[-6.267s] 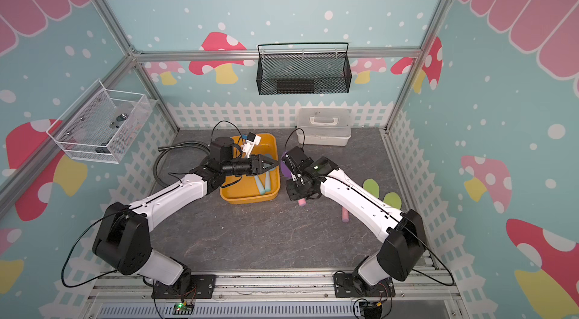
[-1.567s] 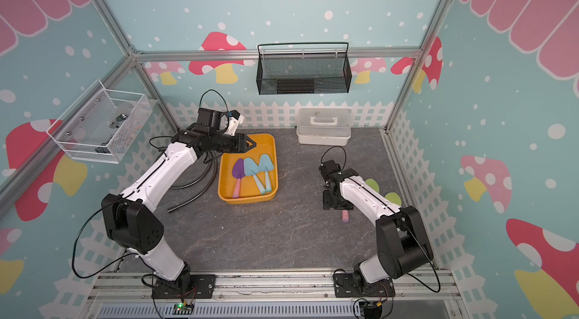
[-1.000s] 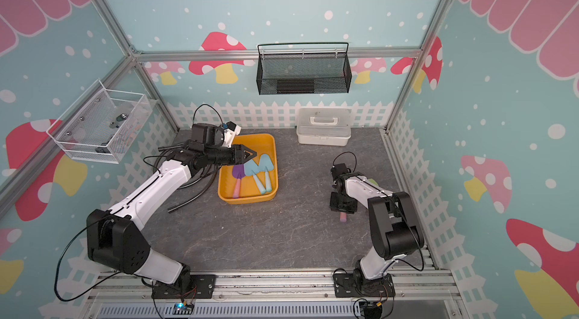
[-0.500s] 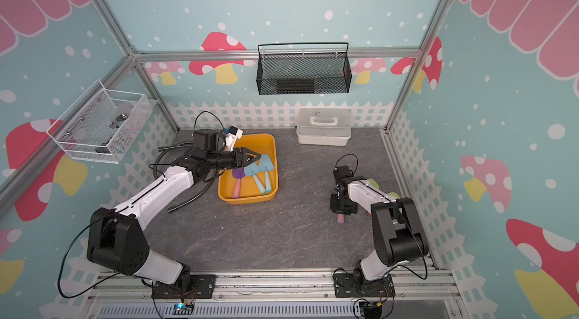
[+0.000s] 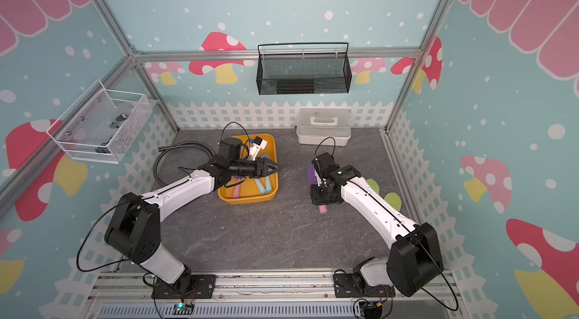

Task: Put the shovel into the storage box
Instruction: Pick up the shovel from the center of the board.

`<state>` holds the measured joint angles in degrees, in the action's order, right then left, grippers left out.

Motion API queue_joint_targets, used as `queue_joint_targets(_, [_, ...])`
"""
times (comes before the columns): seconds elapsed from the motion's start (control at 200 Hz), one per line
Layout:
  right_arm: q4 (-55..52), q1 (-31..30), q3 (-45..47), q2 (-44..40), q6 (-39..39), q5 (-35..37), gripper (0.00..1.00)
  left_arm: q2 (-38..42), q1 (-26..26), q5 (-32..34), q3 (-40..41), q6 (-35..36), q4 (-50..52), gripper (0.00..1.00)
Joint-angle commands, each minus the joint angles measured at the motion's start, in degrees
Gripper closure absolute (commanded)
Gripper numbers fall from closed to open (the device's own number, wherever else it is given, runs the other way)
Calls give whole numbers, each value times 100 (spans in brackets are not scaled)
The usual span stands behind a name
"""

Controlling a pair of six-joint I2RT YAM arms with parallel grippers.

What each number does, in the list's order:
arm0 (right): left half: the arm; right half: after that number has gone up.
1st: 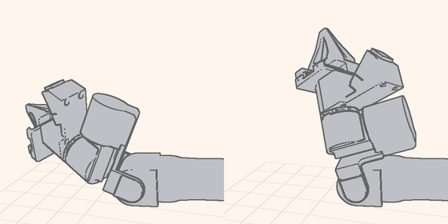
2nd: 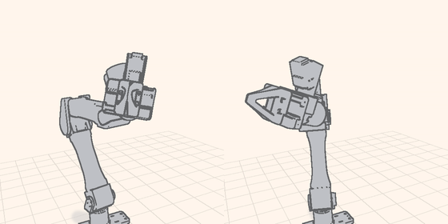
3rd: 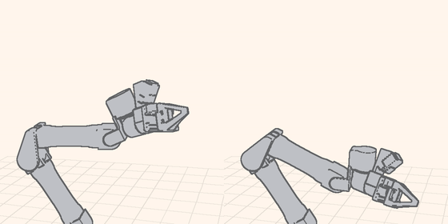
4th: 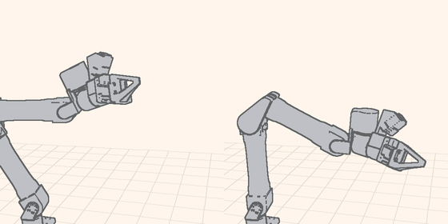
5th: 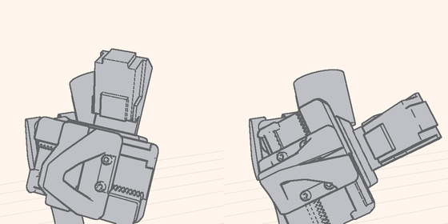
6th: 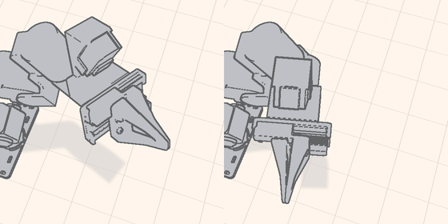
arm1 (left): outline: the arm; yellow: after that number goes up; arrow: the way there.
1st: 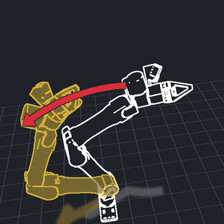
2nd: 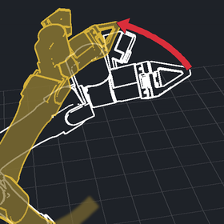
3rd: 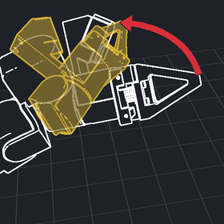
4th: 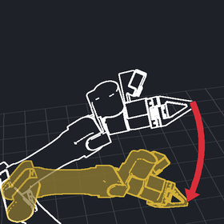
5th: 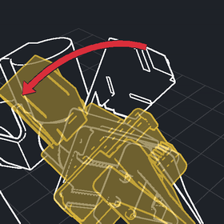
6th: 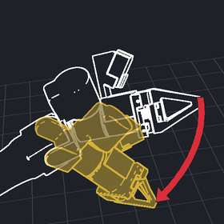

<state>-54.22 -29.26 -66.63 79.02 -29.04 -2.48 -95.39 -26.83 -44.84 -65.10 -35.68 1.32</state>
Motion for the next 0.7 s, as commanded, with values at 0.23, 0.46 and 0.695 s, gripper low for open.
queue_joint_targets(0.23, [-519,-555,-891,304,-93,-203,100,-338,-199,-89,18,-472,-835,52])
queue_joint_targets(0.46, [-518,-813,-1129,593,-69,-173,100,-366,-276,-47,226,-734,-1301,52])
queue_joint_targets(0.695, [-529,-923,-1324,736,-49,-200,100,-509,-288,-40,113,-714,-1262,67])
